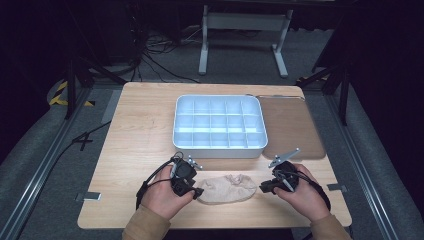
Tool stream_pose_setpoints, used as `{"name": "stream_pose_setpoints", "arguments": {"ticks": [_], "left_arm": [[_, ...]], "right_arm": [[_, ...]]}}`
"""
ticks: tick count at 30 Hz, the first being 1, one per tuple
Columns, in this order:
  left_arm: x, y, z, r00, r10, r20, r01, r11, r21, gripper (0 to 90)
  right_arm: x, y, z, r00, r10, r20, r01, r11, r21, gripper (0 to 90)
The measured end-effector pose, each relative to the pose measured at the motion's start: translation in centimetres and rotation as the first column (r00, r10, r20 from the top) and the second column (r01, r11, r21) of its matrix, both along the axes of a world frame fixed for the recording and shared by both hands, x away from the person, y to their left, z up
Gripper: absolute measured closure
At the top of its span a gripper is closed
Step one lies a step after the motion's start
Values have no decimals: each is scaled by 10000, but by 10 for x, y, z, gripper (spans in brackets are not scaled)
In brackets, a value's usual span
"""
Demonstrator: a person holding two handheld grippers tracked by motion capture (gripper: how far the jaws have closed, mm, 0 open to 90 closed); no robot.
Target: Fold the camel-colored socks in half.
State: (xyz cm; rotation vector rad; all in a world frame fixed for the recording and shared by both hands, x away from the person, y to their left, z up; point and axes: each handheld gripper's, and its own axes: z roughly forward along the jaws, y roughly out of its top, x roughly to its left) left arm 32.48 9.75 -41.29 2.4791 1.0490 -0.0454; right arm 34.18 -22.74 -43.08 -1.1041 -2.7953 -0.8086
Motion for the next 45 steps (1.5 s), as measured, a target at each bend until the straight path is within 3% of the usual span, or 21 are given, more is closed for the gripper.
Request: {"name": "stream_pose_setpoints", "arguments": {"ticks": [3, 7, 10, 13, 16, 24, 26, 30, 32, 36, 39, 45], "left_arm": [[3, 0, -6, 9992, 331, -244, -330, 9995, 17, 561], [4, 0, -9, 9992, 314, -262, -312, 9995, 74, 557], [5, 0, -10, 9989, 359, -311, -356, 9993, 93, 546], [6, 3, -11, 9989, 368, -303, -363, 9992, 185, 523], [7, 5, -11, 9983, 459, -349, -455, 9989, 134, 511], [8, 7, -17, 9960, 772, -450, -753, 9963, 416, 493], [9, 8, -17, 9948, 886, -495, -870, 9956, 342, 493], [10, 9, -19, 9930, 1004, -629, -976, 9942, 458, 485], [11, 10, -21, 9918, 1032, -757, -993, 9936, 536, 485], [11, 8, -23, 9911, 1028, -844, -984, 9937, 542, 480], [11, 7, -23, 9910, 1019, -869, -980, 9940, 484, 479], [11, 3, -28, 9917, 901, -923, -878, 9957, 284, 478]], "right_arm": [[-3, 6, -4, 9998, -42, -211, 48, 9996, 273, 898], [-6, 16, -7, 9999, 94, 61, -95, 9997, 217, 900], [-9, 23, -7, 9992, 319, 257, -335, 9975, 615, 900], [-10, 29, -14, 9983, 343, 462, -355, 9991, 238, 900], [-9, 32, -23, 9989, 353, 298, -347, 9992, -221, 900], [-10, 33, -23, 9989, 470, -40, -471, 9984, -303, 900], [-12, 34, -22, 9983, 559, 159, -553, 9979, -322, 900], [-13, 33, -13, 9940, 361, 1036, -411, 9981, 466, 900], [-12, 32, -13, 9916, 214, 1276, -269, 9988, 416, 900], [-8, 33, -25, 9948, 182, 1002, -193, 9998, 96, 900], [-7, 32, -25, 9972, 116, 742, -128, 9998, 157, 900], [-9, 35, -23, 9975, 240, 671, -233, 9997, -100, 900]]}}
